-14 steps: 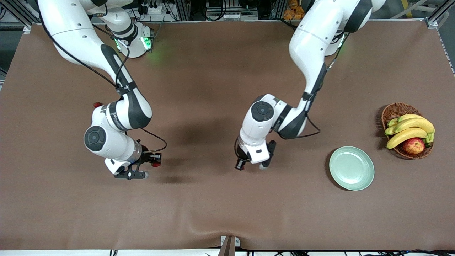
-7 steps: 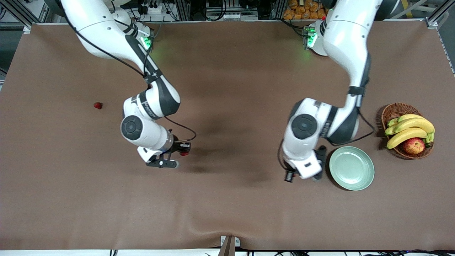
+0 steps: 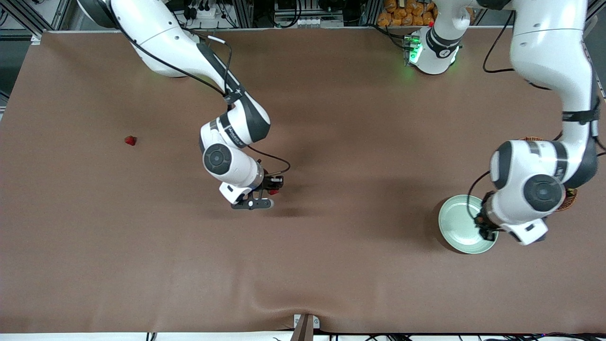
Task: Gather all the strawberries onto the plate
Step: 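Place the strawberry on the plate with the left gripper while the right gripper carries another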
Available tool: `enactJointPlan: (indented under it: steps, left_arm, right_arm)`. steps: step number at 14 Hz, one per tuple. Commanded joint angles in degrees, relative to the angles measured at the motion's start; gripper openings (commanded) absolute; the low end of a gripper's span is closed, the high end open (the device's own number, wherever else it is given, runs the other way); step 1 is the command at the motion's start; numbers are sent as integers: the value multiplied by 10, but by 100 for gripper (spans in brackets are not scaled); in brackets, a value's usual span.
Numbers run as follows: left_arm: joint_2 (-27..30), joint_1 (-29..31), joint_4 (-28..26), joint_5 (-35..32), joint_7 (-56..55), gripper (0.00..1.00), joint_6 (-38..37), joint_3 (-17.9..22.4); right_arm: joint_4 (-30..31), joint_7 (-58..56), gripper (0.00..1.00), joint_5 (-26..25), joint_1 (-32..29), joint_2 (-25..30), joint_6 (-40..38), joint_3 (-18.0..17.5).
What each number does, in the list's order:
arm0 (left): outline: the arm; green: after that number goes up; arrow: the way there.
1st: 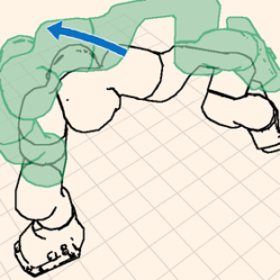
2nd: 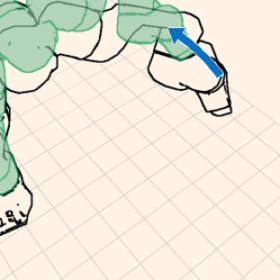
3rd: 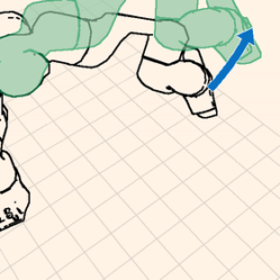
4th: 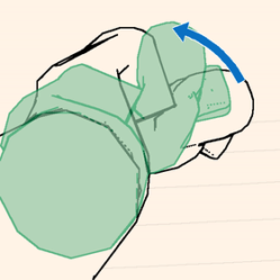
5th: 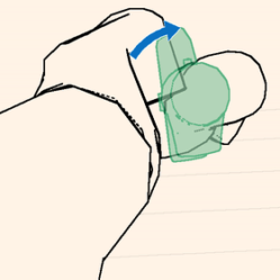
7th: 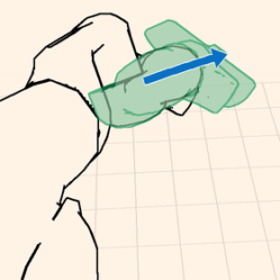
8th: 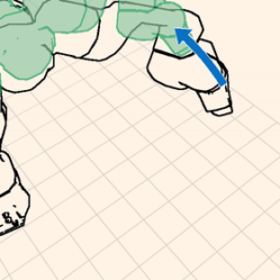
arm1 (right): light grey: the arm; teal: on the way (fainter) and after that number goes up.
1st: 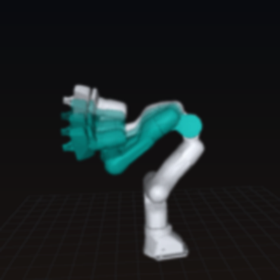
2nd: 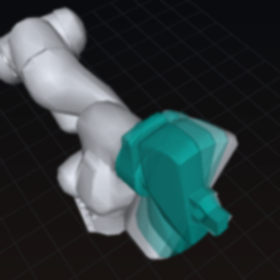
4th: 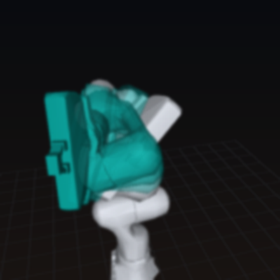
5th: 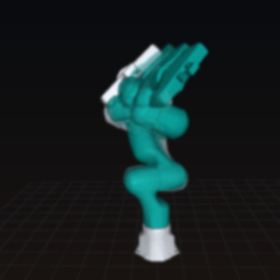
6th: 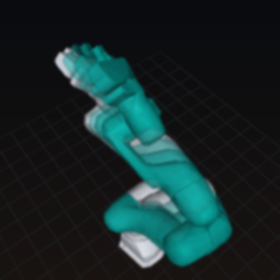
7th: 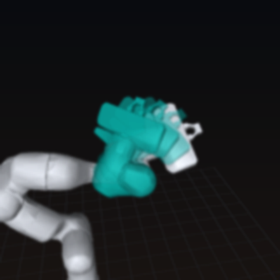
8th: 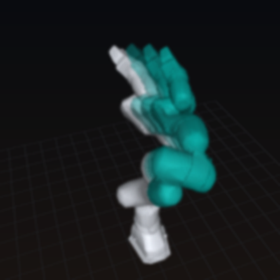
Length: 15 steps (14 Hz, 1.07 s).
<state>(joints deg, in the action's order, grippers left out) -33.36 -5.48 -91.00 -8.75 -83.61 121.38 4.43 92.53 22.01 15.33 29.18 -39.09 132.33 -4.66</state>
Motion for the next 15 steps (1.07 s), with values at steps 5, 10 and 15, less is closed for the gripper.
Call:
enactJointPlan:
  steps: [5,10,15]
  left_arm:
    - [-45,8,-24,-4,1,0,25,-8]
    - [-59,15,-23,-13,5,90,56,-7]
    - [-46,-50,9,-7,-6,100,51,-11]
  right_arm:
    - [-7,3,40,10,30,-30,25,4]
    - [-7,2,90,8,25,-27,25,5]
    - [0,-7,100,2,-39,36,-14,9]
